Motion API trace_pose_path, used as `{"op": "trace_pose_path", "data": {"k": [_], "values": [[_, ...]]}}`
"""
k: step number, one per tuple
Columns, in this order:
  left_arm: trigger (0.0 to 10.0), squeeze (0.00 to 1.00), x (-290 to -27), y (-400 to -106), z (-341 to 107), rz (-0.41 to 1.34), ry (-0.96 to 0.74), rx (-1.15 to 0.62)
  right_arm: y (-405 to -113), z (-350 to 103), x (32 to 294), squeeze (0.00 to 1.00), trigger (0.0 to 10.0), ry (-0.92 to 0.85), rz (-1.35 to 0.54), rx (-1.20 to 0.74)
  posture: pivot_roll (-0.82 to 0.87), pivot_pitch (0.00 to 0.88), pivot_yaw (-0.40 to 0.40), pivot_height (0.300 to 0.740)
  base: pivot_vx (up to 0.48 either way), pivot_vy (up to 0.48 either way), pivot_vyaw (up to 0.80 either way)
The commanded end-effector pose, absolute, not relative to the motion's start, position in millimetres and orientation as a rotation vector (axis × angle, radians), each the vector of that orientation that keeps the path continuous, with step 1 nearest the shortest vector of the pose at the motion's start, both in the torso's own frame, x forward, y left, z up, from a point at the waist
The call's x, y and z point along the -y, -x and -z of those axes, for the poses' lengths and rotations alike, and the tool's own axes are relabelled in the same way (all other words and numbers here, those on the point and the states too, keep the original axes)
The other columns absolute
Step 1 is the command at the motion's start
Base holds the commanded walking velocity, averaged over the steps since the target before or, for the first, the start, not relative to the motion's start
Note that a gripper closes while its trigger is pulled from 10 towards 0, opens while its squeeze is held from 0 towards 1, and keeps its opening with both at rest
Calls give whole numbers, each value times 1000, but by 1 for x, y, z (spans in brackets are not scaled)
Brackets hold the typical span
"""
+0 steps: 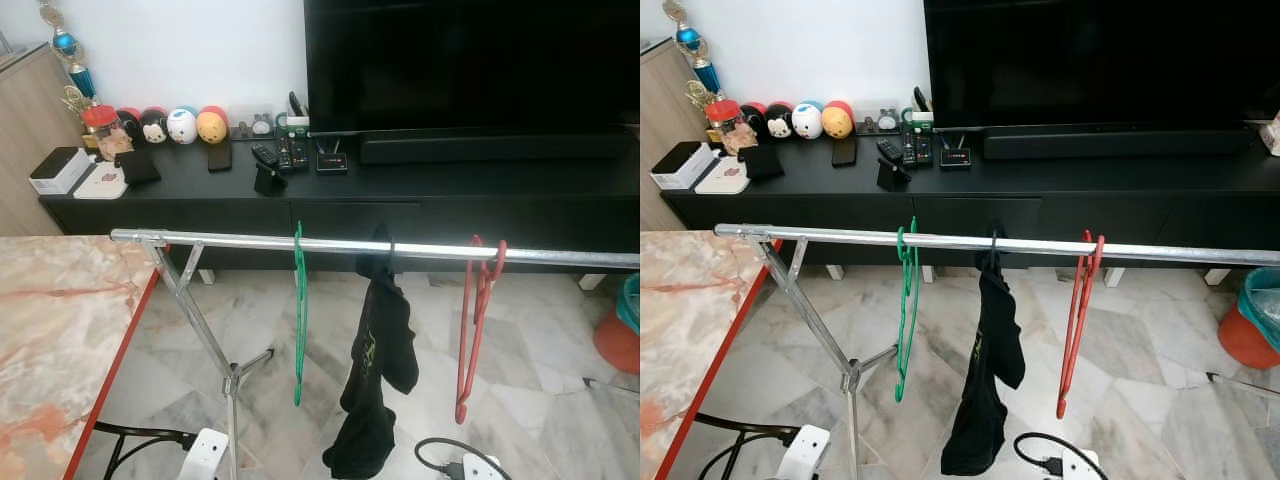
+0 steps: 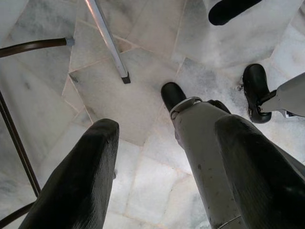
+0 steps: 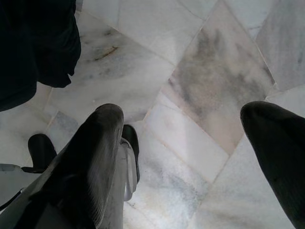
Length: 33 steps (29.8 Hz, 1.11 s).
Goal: Hang hanger
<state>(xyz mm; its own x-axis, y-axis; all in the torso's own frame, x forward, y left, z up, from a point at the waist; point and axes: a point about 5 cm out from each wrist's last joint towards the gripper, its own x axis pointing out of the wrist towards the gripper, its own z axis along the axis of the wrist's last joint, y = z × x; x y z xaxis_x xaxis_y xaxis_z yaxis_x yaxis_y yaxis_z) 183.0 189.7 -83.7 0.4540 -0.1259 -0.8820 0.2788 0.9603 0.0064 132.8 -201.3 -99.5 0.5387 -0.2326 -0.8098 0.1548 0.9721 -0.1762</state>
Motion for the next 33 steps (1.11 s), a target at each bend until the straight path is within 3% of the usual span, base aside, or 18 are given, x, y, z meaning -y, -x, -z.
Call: {"op": "trace_pose_path", "data": {"k": [1,15,33], "values": [[10000,0,-193,-180,85,240,-158,-1089,-132,100,198,0,10000,83,221,-979,-93,0,59,740,0,0,0],[10000,0,-194,-179,85,238,-156,-1088,-135,100,195,0,10000,83,214,-969,-93,0,59,740,0,0,0],[10000,0,-193,-179,85,238,-151,-1088,-137,98,193,0,10000,89,212,-948,-93,0,58,740,-250,0,0]]}}
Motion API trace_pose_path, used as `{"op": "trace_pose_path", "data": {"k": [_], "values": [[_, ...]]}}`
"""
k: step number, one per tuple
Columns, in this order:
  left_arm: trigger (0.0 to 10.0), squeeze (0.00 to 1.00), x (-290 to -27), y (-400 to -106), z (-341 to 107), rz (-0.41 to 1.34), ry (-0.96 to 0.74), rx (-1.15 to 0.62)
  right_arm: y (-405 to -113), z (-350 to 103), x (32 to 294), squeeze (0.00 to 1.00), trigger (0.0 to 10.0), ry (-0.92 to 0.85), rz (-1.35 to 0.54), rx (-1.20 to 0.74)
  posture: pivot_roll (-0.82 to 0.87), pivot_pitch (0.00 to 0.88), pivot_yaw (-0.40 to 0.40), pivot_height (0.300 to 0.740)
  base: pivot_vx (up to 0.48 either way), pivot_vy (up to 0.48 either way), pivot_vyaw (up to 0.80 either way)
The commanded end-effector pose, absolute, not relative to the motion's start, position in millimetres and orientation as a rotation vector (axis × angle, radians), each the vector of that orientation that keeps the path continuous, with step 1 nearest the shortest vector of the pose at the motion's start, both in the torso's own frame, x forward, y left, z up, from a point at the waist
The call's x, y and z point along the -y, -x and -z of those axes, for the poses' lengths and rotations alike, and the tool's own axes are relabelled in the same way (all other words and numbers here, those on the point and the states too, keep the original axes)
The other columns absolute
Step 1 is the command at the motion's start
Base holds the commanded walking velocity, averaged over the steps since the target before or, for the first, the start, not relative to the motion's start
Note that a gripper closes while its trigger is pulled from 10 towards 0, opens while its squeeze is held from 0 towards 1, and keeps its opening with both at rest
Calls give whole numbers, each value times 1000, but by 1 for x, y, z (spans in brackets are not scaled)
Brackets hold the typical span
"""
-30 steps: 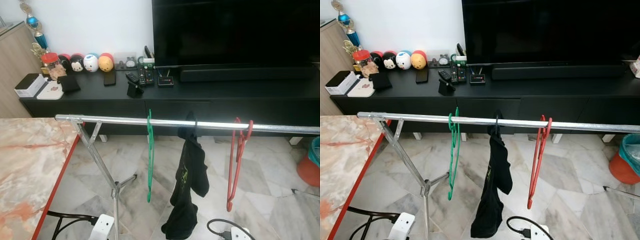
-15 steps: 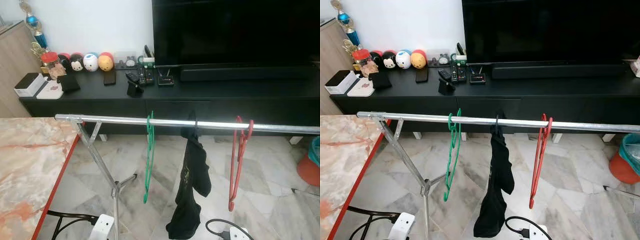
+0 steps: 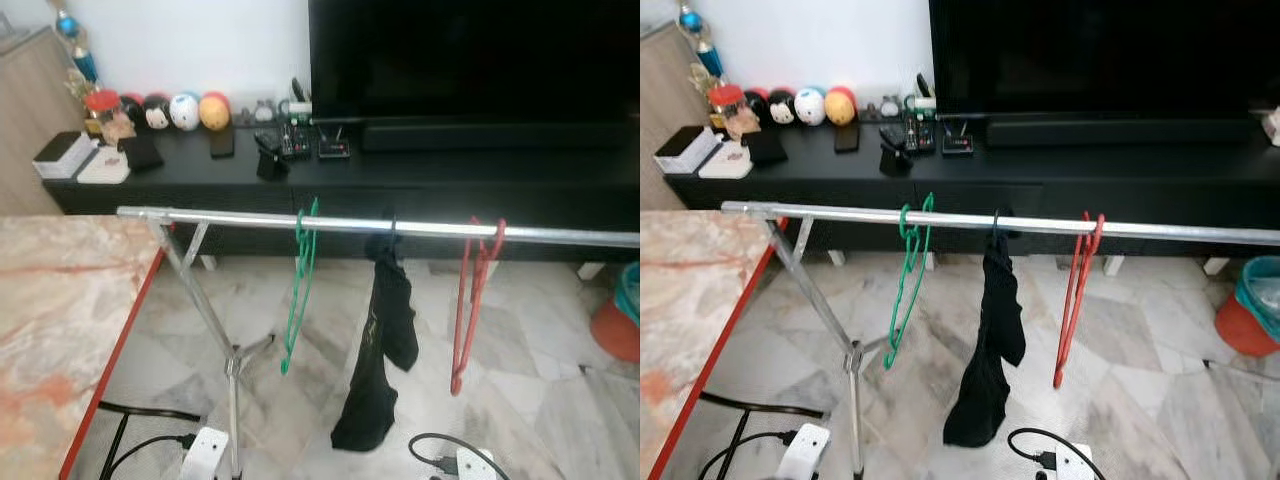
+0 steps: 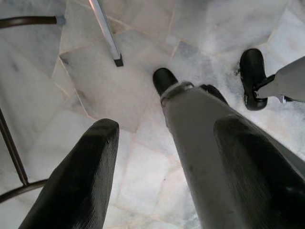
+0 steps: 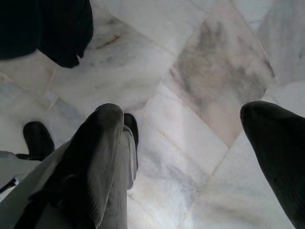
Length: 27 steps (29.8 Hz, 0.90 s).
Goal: Hang hanger
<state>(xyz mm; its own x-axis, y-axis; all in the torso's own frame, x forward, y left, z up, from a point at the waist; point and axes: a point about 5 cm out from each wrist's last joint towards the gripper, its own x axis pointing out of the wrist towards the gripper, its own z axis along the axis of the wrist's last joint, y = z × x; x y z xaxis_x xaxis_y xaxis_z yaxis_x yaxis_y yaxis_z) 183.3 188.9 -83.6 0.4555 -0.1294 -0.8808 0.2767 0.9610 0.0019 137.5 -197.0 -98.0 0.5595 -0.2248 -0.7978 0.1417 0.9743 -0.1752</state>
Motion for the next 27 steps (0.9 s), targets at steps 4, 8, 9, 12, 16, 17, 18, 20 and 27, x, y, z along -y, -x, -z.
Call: {"op": "trace_pose_path", "data": {"k": [4,8,9,12,16,17,18,20,27], "values": [[10000,0,-193,-179,85,238,-152,-1088,-137,98,194,0,10000,90,211,-950,-92,0,58,740,-269,0,0],[10000,0,-193,-179,85,239,-151,-1088,-137,98,195,0,10000,91,211,-950,-93,0,58,740,-271,0,0],[10000,0,-193,-179,85,239,-151,-1088,-137,98,195,0,10000,91,211,-951,-93,0,57,740,-270,0,0],[10000,0,-193,-179,85,239,-150,-1088,-137,98,195,0,10000,93,209,-952,-92,0,57,740,-265,0,0],[10000,0,-193,-179,85,239,-149,-1088,-137,99,194,0,10000,93,206,-952,-92,0,57,740,-269,0,0],[10000,0,-193,-179,85,240,-149,-1088,-136,99,194,0,10000,93,206,-953,-92,0,57,740,-266,0,0],[10000,0,-193,-179,85,240,-148,-1088,-136,99,193,0,10000,91,206,-955,-91,0,57,740,-266,0,0],[10000,0,-193,-179,85,241,-148,-1088,-136,99,193,0,10000,90,206,-956,-92,0,57,740,-268,0,0],[10000,0,-193,-179,85,242,-148,-1089,-135,99,192,0,10000,88,205,-959,-92,0,57,740,-268,0,0]]}}
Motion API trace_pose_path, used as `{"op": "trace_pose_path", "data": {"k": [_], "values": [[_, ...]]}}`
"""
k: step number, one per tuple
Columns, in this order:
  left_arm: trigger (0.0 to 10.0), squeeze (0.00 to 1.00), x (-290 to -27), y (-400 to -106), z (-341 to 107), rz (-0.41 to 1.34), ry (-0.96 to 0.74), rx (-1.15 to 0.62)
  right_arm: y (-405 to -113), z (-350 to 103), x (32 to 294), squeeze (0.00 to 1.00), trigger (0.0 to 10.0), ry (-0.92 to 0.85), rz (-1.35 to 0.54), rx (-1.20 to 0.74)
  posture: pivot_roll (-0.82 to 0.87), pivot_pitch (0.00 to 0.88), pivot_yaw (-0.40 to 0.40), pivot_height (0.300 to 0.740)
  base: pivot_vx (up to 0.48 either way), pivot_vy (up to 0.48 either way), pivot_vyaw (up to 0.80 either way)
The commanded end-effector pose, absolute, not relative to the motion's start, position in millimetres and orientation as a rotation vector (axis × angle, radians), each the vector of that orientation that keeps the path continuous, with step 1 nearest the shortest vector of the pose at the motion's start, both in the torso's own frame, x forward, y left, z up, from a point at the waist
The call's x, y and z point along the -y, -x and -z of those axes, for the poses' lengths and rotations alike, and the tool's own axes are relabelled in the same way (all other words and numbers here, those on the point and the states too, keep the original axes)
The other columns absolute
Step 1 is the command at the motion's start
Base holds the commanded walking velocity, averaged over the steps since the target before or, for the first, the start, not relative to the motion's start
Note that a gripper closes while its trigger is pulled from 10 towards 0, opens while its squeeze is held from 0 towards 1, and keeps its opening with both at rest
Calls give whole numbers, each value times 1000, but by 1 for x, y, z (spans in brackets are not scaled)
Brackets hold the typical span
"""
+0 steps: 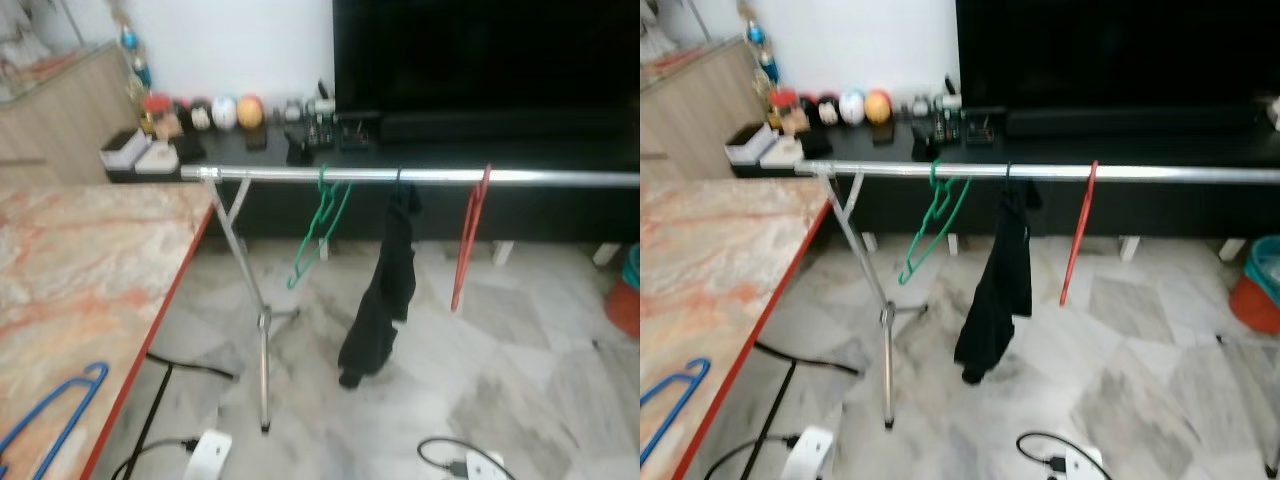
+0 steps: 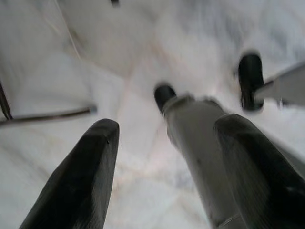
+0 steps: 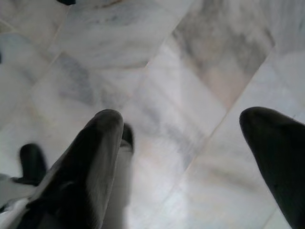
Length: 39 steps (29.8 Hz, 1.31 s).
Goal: Hang hanger
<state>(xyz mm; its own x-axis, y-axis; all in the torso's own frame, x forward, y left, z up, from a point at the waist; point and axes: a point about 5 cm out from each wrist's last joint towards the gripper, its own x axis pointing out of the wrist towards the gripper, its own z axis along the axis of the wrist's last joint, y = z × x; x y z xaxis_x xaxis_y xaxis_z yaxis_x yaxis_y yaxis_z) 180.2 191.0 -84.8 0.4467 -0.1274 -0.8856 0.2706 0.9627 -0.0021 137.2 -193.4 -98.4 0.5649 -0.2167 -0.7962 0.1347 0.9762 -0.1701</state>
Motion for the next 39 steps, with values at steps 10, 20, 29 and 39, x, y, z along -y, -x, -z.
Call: {"op": "trace_pose_path", "data": {"k": [10,20,29,39], "values": [[10000,0,-193,-179,85,244,-149,-1090,-131,100,196,0,10000,88,207,-971,-93,0,56,740,-270,0,0],[10000,0,-193,-179,85,244,-149,-1090,-131,101,197,0,10000,91,205,-982,-92,0,55,740,-240,0,0],[10000,0,-193,-179,85,238,-144,-1088,-131,101,198,0,10000,89,206,-986,-92,0,55,740,0,0,0],[10000,0,-193,-179,85,253,-156,-1096,-131,101,197,0,10000,88,204,-987,-92,0,56,740,0,0,0]]}}
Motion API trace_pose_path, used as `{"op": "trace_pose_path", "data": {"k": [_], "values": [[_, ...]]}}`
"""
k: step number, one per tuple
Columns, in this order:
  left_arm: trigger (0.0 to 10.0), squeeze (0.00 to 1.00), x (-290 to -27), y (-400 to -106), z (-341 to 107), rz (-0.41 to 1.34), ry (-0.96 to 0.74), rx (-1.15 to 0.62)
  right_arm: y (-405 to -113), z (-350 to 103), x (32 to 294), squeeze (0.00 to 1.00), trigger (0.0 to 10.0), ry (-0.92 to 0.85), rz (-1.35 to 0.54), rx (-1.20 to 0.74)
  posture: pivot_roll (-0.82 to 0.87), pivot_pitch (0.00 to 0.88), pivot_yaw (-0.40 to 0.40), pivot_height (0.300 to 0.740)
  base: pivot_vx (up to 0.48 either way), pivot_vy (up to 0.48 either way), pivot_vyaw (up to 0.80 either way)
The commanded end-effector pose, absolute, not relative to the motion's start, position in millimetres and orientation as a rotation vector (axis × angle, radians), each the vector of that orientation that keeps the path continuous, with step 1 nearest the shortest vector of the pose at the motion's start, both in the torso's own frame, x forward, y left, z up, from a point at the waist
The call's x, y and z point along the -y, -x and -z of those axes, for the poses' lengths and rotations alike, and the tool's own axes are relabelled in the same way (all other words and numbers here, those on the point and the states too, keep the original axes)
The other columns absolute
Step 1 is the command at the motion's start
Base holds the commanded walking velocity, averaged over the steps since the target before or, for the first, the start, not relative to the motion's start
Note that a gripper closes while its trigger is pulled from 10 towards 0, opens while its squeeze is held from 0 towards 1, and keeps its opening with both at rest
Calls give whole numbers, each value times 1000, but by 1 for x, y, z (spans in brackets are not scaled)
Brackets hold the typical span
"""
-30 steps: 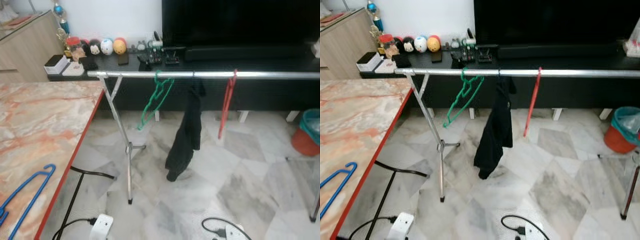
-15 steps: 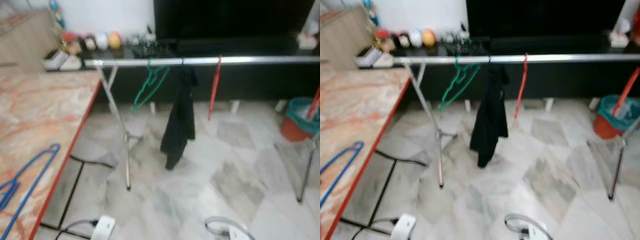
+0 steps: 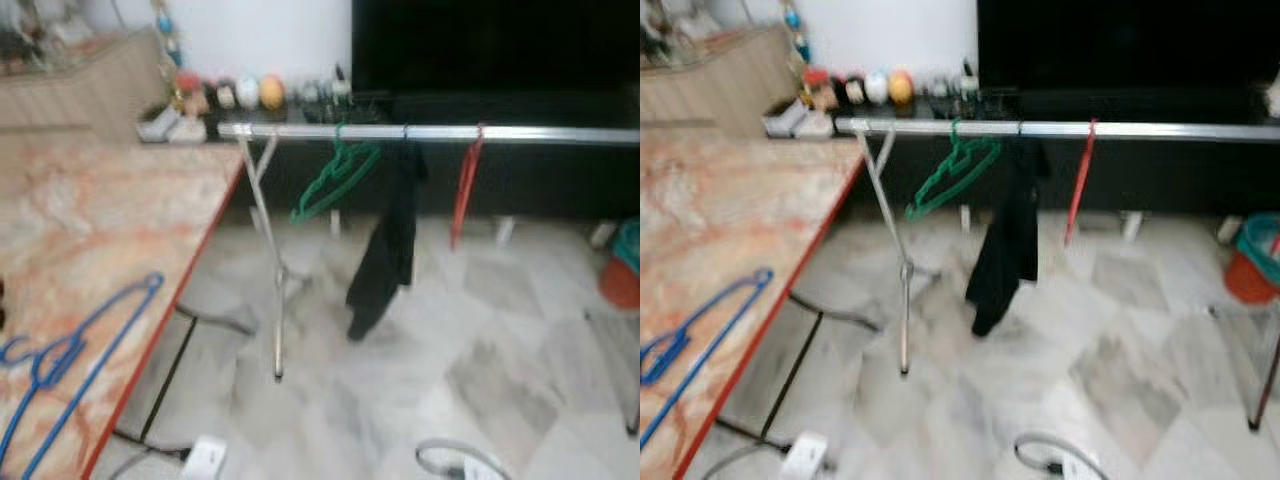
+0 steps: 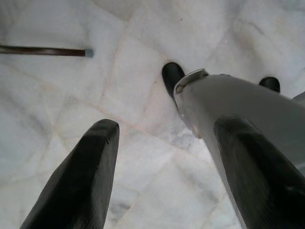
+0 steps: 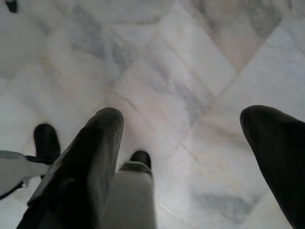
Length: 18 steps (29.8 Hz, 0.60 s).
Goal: Hang hanger
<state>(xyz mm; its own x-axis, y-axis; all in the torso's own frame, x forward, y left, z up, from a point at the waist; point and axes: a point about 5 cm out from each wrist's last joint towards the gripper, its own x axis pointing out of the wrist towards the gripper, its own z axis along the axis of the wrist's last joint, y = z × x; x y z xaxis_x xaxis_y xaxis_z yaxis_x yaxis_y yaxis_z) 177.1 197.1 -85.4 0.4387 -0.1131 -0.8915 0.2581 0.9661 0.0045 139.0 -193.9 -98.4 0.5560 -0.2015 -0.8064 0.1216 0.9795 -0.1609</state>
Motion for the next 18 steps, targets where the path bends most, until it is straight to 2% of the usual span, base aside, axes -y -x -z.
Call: {"op": "trace_pose_path", "data": {"k": [1,18], "values": [[10000,0,-193,-179,85,253,-157,-1096,-131,101,197,0,10000,88,204,-986,-92,0,56,740,0,0,0],[10000,0,-193,-179,85,262,-163,-1096,-130,101,196,0,10000,90,204,-987,-91,0,55,740,0,0,0]]}}
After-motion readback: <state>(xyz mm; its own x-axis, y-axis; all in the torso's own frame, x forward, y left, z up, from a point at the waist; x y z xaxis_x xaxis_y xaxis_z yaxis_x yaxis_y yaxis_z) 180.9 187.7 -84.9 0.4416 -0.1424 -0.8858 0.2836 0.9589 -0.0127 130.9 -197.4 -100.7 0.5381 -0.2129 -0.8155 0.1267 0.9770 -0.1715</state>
